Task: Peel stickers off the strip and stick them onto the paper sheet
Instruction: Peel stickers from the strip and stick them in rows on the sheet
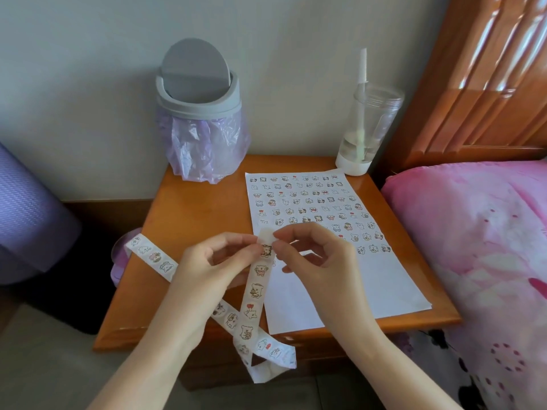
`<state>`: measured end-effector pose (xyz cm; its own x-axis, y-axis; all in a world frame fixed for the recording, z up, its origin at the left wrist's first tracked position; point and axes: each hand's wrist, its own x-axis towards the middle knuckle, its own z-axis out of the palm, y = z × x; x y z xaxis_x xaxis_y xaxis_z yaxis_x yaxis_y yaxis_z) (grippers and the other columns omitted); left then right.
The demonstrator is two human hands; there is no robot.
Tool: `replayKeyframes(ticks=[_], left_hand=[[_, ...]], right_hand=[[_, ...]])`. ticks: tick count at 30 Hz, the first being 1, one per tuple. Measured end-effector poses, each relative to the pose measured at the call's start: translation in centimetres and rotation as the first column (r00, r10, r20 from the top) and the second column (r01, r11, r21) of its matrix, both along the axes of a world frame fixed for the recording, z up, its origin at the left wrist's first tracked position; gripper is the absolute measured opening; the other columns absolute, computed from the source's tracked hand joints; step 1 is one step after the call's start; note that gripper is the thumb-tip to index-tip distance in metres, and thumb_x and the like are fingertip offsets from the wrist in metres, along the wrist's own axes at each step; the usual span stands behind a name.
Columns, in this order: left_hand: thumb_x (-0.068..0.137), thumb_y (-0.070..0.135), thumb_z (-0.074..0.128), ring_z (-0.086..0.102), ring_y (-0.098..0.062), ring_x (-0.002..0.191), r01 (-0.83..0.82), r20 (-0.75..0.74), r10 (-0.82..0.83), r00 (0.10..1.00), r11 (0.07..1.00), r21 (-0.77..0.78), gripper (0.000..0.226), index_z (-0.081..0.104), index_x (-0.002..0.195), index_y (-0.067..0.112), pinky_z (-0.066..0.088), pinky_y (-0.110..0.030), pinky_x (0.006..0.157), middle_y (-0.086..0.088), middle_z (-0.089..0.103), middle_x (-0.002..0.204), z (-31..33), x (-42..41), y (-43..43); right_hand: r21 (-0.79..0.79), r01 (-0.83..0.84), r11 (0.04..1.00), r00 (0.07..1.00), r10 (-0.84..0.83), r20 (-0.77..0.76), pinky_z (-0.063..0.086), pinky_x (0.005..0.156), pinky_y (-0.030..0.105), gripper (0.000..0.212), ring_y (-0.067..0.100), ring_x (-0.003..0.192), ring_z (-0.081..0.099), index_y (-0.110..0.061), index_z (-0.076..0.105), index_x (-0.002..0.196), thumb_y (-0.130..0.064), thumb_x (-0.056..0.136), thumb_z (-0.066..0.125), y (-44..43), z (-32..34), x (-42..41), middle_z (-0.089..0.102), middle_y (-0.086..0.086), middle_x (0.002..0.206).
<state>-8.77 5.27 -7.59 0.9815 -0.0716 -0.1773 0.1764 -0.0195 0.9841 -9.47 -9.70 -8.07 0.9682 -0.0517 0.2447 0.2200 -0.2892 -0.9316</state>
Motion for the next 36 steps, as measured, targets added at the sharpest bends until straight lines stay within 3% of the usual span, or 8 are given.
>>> replayKeyframes(ticks=[5, 12, 17, 22, 29, 36], left_hand=[[0.08, 0.019, 0.067, 0.073, -0.011, 0.076, -0.045, 0.011, 0.045, 0.999, 0.998, -0.036, 0.012, 0.071, 0.092, 0.018, 0.057, -0.017, 0.064, 0.002, 0.075, 0.081, 0.1, -0.1, -0.3], [0.082, 0.02, 0.065, 0.073, -0.01, 0.078, 0.009, -0.021, -0.009, 1.0, 0.999, -0.033, 0.013, 0.071, 0.094, 0.017, 0.056, -0.018, 0.069, 0.003, 0.076, 0.081, 0.4, 0.0, -0.2], [0.085, 0.029, 0.06, 0.072, -0.014, 0.084, 0.037, -0.005, -0.037, 0.999, 0.998, -0.041, 0.021, 0.074, 0.088, 0.015, 0.055, -0.027, 0.077, -0.002, 0.076, 0.083, 0.5, 0.1, -0.1], [0.086, 0.021, 0.061, 0.072, -0.011, 0.072, -0.028, 0.029, 0.029, 0.999, 0.999, -0.026, 0.015, 0.074, 0.082, 0.014, 0.054, -0.014, 0.058, 0.0, 0.075, 0.075, 0.5, 0.0, -0.2], [0.084, 0.018, 0.063, 0.071, -0.009, 0.065, -0.077, 0.03, 0.078, 0.997, 0.997, -0.028, 0.013, 0.074, 0.079, 0.012, 0.052, -0.012, 0.052, 0.002, 0.074, 0.07, 0.3, 0.0, -0.2], [0.084, 0.02, 0.064, 0.072, -0.012, 0.067, -0.085, 0.037, 0.084, 0.996, 0.996, 0.013, 0.013, 0.074, 0.079, 0.013, 0.057, -0.017, 0.059, 0.001, 0.075, 0.07, -0.1, 0.2, 0.1]], right_hand=[[-0.045, 0.007, 0.999, 0.999, -0.006, 0.034, 0.058, 0.07, 0.026, 0.016, 0.007, 0.079, 0.067, -0.031, 0.064, 0.087, -0.017, 0.081, 0.069, 0.3, -0.3, -0.1, 0.069, -0.014, 0.083], [-0.017, 0.012, 1.0, 0.999, -0.011, 0.036, 0.056, 0.07, 0.018, 0.018, 0.005, 0.076, 0.067, -0.031, 0.066, 0.087, -0.014, 0.081, 0.069, 0.3, -0.3, -0.1, 0.069, -0.015, 0.081], [-0.081, -0.012, 0.997, 0.998, 0.017, 0.062, 0.055, 0.071, 0.017, 0.024, 0.006, 0.077, 0.066, -0.034, 0.065, 0.085, -0.01, 0.081, 0.069, 0.3, -0.3, -0.2, 0.069, -0.012, 0.083], [-0.149, -0.014, 0.989, 0.995, 0.029, 0.1, 0.054, 0.072, 0.016, 0.014, 0.005, 0.078, 0.065, -0.022, 0.068, 0.088, -0.01, 0.081, 0.069, 0.2, -0.5, -0.2, 0.069, -0.01, 0.084], [-0.262, 0.048, 0.964, 0.962, 0.026, 0.272, 0.049, 0.068, 0.007, 0.012, 0.003, 0.085, 0.06, -0.013, 0.071, 0.091, -0.011, 0.08, 0.068, 0.3, -1.2, 0.1, 0.068, -0.006, 0.087], [-0.364, 0.085, 0.928, 0.96, 0.022, 0.279, 0.053, 0.061, 0.02, 0.007, 0.006, 0.076, 0.057, -0.022, 0.069, 0.087, -0.022, 0.08, 0.067, 0.4, -1.4, 0.2, 0.062, -0.012, 0.089]])
